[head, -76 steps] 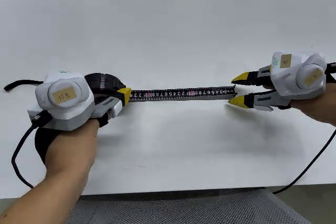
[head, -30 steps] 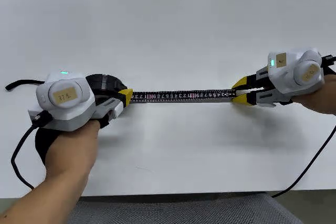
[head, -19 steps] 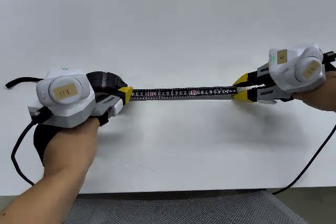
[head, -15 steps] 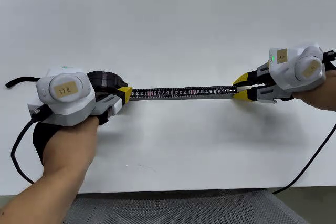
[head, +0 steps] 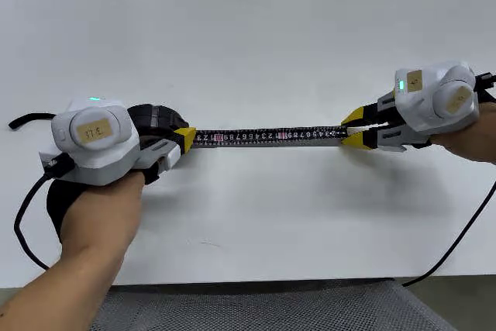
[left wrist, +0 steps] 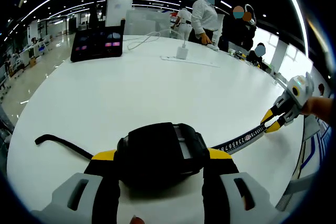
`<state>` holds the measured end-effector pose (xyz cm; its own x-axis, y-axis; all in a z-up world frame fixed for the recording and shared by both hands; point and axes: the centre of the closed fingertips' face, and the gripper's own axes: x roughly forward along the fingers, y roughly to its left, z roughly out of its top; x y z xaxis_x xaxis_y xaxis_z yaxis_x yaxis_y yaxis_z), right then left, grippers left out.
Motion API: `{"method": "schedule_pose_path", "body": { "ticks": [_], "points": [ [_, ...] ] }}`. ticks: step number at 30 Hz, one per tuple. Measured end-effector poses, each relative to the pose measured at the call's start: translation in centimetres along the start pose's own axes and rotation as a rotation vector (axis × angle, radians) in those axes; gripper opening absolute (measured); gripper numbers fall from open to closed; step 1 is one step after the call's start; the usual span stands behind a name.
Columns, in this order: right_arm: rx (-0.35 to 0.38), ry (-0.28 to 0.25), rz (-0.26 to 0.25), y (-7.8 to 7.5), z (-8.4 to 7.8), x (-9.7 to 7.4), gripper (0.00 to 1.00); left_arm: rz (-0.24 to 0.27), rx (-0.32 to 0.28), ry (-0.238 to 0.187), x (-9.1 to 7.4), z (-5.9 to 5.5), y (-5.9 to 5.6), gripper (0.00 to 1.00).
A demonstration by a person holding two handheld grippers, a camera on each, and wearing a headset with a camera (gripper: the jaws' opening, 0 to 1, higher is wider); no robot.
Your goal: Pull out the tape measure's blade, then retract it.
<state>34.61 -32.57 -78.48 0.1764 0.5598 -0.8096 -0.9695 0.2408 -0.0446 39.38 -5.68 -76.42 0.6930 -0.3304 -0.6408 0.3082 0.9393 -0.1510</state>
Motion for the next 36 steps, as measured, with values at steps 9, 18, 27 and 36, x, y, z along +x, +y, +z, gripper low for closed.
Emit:
{"method": "schedule_pose_path", "body": {
  "ticks": [9, 18, 27, 36],
  "points": [
    [-0.004, -0.018, 0.011, 0.2, 1.2, 0.7, 0.09, -0.014, -0.011, 0.003, -0.1, -0.1, -0.1, 0.59],
    [-0.011, -0.033, 0.02, 0.1, 2.0, 1.2, 0.09, -0.02, -0.019, 0.008, -0.1, 0.0, -0.2, 0.59],
    [-0.008, -0.052, 0.023, 0.1, 2.8, 1.6, 0.09, -0.025, -0.026, 0.009, 0.0, 0.0, -0.2, 0.59],
    [-0.01, -0.064, 0.032, 0.0, 3.7, 2.1, 0.09, -0.03, -0.03, 0.008, 0.0, 0.2, 0.0, 0.59]
  ]
}}
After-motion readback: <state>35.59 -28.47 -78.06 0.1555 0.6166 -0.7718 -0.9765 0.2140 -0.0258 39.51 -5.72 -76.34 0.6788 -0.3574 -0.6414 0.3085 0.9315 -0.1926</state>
